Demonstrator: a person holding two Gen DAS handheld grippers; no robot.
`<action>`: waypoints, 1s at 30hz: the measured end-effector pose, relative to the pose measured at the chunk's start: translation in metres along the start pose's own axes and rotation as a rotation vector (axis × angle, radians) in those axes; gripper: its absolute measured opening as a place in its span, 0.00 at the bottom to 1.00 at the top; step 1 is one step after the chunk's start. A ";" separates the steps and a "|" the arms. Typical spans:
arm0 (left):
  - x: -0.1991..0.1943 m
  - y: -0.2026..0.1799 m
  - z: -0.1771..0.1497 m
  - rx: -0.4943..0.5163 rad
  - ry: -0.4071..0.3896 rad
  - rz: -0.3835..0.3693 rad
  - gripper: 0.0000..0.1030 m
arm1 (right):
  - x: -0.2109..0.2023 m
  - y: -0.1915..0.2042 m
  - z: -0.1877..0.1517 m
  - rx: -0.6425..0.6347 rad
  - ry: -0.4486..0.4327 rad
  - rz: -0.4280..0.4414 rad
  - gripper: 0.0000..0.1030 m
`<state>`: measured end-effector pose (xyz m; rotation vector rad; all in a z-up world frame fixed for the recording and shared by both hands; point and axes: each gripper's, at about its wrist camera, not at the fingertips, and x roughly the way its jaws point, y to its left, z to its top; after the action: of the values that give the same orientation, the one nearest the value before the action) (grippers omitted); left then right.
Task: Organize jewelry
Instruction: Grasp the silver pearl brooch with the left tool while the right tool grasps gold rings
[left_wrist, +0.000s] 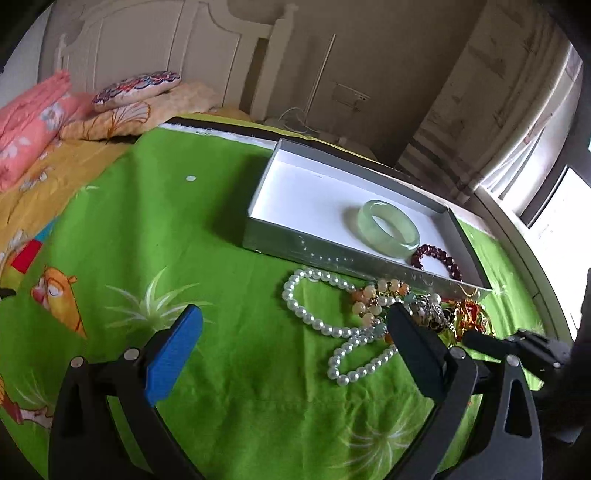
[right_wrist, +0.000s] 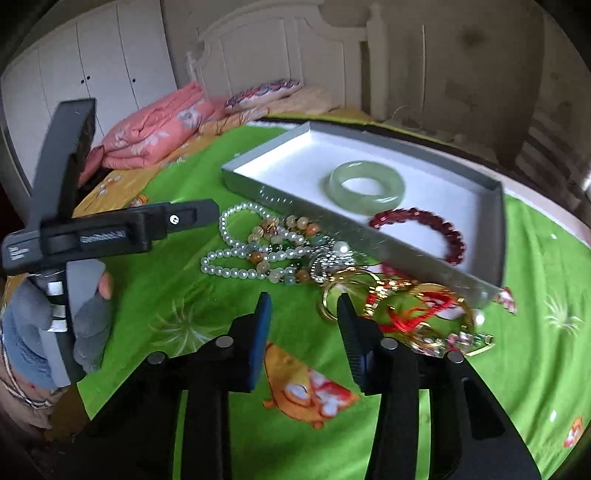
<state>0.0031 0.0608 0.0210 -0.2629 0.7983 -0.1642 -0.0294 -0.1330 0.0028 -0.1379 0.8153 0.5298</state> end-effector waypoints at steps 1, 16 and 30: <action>0.000 0.000 0.000 0.000 0.001 -0.003 0.96 | 0.005 -0.001 0.002 0.008 0.015 -0.013 0.41; -0.012 -0.043 -0.015 0.193 0.013 -0.080 0.86 | -0.020 -0.017 -0.025 0.066 -0.018 0.032 0.14; 0.050 -0.153 -0.022 0.620 0.127 0.042 0.27 | -0.088 -0.054 -0.056 0.184 -0.173 0.020 0.14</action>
<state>0.0143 -0.1013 0.0167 0.3528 0.8399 -0.3808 -0.0890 -0.2327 0.0239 0.0849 0.6934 0.4758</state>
